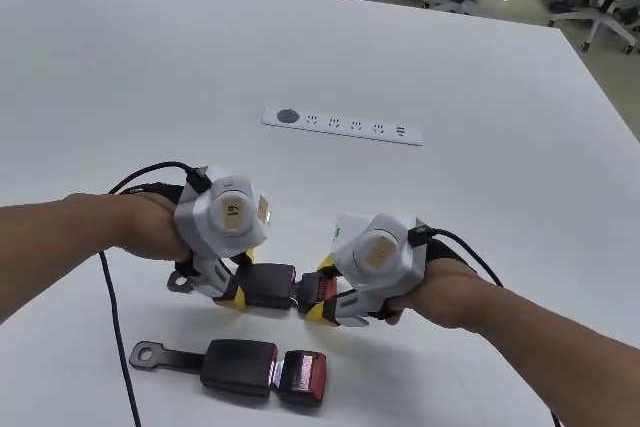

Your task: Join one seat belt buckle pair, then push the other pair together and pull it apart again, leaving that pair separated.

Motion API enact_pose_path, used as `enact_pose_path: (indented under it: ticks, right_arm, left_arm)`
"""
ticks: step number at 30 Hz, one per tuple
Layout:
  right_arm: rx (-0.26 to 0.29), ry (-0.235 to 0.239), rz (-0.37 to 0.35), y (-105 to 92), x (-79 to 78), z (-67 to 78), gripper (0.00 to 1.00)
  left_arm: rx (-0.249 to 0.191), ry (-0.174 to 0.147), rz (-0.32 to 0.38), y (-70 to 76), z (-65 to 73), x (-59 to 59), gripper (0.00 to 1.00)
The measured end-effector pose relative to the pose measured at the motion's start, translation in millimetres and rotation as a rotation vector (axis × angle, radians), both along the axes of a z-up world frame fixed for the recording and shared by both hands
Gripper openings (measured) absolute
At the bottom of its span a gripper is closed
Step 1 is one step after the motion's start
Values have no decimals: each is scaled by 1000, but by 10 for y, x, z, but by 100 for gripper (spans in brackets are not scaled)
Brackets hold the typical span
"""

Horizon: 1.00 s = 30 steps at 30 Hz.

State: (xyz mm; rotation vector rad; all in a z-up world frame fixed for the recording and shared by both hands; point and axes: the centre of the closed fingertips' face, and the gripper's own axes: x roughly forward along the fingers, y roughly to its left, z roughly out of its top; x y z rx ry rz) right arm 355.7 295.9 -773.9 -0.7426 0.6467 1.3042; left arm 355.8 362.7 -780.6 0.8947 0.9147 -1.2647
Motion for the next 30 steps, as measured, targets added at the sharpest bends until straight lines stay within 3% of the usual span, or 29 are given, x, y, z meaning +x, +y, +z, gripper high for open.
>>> enact_pose_path:
  ticks: [11, 15, 16, 18, 20, 30]
  right_arm:
    - [-1, -12, 21, -28, 18, -16, 30]
    - [-11, -8, 27, -151, 12, 2, 30]
    - [-9, -8, 25, -189, 45, -54, 30]
    - [13, -9, 36, -212, -19, 14, 29]
    - [16, -9, 31, -189, 3, -32, 29]
    - [14, -10, 50, -176, -22, 7, 30]
  left_arm:
    - [4, -1, -6, 14, -7, 13, 30]
    - [27, 11, -11, 24, -12, 3, 31]
    - [25, 12, -11, 25, -14, -1, 31]
    - [18, 19, -1, 23, -21, -6, 31]
    - [20, 20, -3, 24, -25, -9, 31]
    - [14, 22, -14, 24, -38, -16, 32]
